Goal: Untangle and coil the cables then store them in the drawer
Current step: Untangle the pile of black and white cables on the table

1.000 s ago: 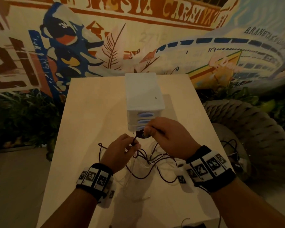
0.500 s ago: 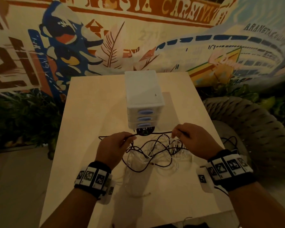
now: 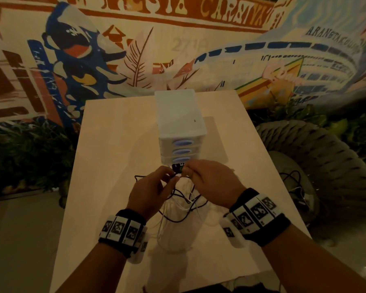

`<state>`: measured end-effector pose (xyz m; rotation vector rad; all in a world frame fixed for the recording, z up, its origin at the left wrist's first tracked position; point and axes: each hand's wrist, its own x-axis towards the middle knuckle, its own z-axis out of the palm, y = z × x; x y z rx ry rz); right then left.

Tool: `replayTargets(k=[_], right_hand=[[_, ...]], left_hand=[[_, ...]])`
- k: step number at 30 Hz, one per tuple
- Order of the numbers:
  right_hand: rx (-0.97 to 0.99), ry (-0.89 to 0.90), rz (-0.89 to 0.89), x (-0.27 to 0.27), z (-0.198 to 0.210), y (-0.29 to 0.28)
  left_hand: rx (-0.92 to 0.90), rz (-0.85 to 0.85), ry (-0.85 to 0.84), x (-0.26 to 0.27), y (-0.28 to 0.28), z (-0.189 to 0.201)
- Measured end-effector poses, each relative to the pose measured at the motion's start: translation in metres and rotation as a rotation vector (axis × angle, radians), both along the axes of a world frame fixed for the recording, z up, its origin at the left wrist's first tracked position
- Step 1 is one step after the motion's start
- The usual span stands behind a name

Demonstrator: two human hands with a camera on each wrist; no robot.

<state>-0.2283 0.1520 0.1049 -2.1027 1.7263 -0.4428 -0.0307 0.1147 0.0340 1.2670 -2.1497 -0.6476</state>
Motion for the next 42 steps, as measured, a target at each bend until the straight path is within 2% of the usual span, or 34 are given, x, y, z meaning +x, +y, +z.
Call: replayTargets(k=[3,5,8,11,16,19,22,24,26,28,30,32,35,38,42], right_hand=[[-0.066,0.029,0.091,0.001,0.011,-0.001],[-0.132,-0.021,0.102,0.003,0.022,-0.004],[-0.2,-0.11,0.038,-0.001,0.038,-0.012],[-0.249,-0.164,-0.015,-0.016,0.047,-0.017],[-0.3,-0.252,-0.212,-0.062,0.035,-0.016],[-0.23,-0.186,-0.264,-0.09,0.009,-0.013],[-0.015,-0.099,-0.268,-0.113,-0.025,-0.005],[0.141,-0.061,-0.27,-0.118,-0.042,0.002],[0.193,-0.057,-0.277,-0.114,-0.05,0.007],[0.102,-0.128,-0.232,-0.098,-0.046,0.009],[0.005,-0.194,-0.112,-0.069,-0.035,0.008],[0.014,-0.184,0.012,-0.034,-0.025,0.004],[0.064,-0.181,0.074,0.002,-0.018,-0.004],[-0.041,-0.183,0.087,0.003,-0.009,-0.007],[-0.045,-0.166,0.156,-0.012,0.009,-0.007]], left_hand=[[0.082,0.006,-0.003,-0.001,0.002,-0.008],[0.118,0.0,-0.073,-0.002,-0.001,-0.017],[0.177,-0.009,-0.119,0.003,-0.003,-0.029],[0.197,0.055,-0.043,0.013,-0.005,-0.034],[0.183,0.175,-0.032,0.021,-0.011,-0.029],[0.075,0.186,0.065,0.022,-0.014,-0.022],[-0.026,0.139,0.147,0.022,-0.016,-0.013],[-0.082,0.095,0.147,0.018,-0.017,-0.007],[-0.136,0.065,0.126,0.014,-0.018,-0.003],[-0.169,0.051,0.095,0.01,-0.019,-0.002],[-0.199,0.029,0.055,0.005,-0.018,0.0],[-0.236,-0.007,0.018,0.0,-0.016,0.003],[-0.2,0.006,-0.008,-0.003,-0.015,0.006],[-0.083,0.059,-0.046,0.007,-0.017,-0.002],[0.021,0.033,-0.059,0.015,-0.015,-0.018]])
